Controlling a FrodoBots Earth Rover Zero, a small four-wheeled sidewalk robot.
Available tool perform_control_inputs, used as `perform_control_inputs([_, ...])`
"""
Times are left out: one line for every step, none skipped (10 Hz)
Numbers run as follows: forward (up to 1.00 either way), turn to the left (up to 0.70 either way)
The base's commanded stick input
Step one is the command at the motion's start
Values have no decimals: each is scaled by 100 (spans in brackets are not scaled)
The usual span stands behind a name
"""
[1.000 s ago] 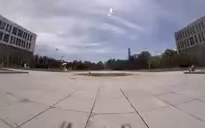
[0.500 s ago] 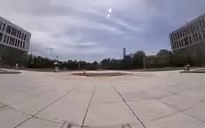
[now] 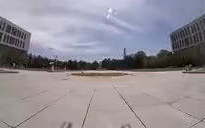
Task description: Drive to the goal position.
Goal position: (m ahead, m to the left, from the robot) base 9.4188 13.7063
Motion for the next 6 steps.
perform_control_inputs([70, 0])
perform_control_inputs([70, 0])
perform_control_inputs([70, 0])
perform_control_inputs([70, 0])
perform_control_inputs([70, 0])
perform_control_inputs([70, 0])
